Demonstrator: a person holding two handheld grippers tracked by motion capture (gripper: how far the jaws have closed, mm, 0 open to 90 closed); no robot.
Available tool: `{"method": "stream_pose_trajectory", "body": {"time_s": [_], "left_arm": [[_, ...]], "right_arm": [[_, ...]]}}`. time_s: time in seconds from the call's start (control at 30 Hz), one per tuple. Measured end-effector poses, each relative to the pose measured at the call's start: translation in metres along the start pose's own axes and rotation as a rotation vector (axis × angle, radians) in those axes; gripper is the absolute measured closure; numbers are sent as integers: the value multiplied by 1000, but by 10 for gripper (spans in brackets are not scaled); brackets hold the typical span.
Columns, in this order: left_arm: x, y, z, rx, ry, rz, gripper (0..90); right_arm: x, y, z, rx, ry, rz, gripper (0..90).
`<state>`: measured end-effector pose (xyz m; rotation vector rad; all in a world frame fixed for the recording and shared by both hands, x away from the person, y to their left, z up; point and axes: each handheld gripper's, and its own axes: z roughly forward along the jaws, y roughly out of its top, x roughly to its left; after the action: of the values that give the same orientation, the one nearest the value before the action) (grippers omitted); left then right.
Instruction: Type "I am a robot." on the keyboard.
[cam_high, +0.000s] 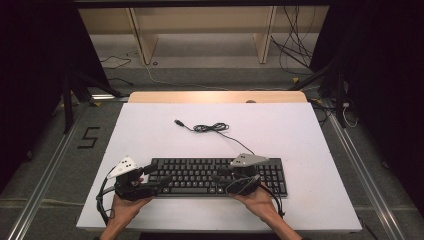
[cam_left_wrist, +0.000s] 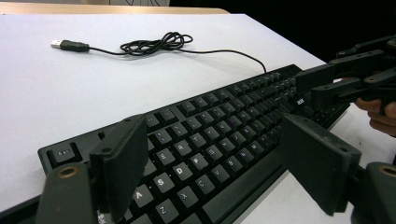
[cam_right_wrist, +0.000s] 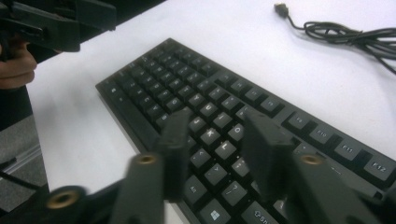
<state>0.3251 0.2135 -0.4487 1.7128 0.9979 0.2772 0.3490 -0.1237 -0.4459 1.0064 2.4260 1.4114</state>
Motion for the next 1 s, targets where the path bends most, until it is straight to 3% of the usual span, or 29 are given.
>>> {"method": "stream_pose_trajectory", "body": {"time_s": [0.2,0.37,1.0], "left_arm": [[-1,-2,-1,2,-1,6,237],[-1,-2,-2,2,-2,6,236],[0,-5,-5,0,1,9,233]], "right_arm": [[-1,-1,6,43,-12,-7,814],[-1,-3,12,78,-18,-14,879],[-1,-11,32,159,-28,-36,900]]}}
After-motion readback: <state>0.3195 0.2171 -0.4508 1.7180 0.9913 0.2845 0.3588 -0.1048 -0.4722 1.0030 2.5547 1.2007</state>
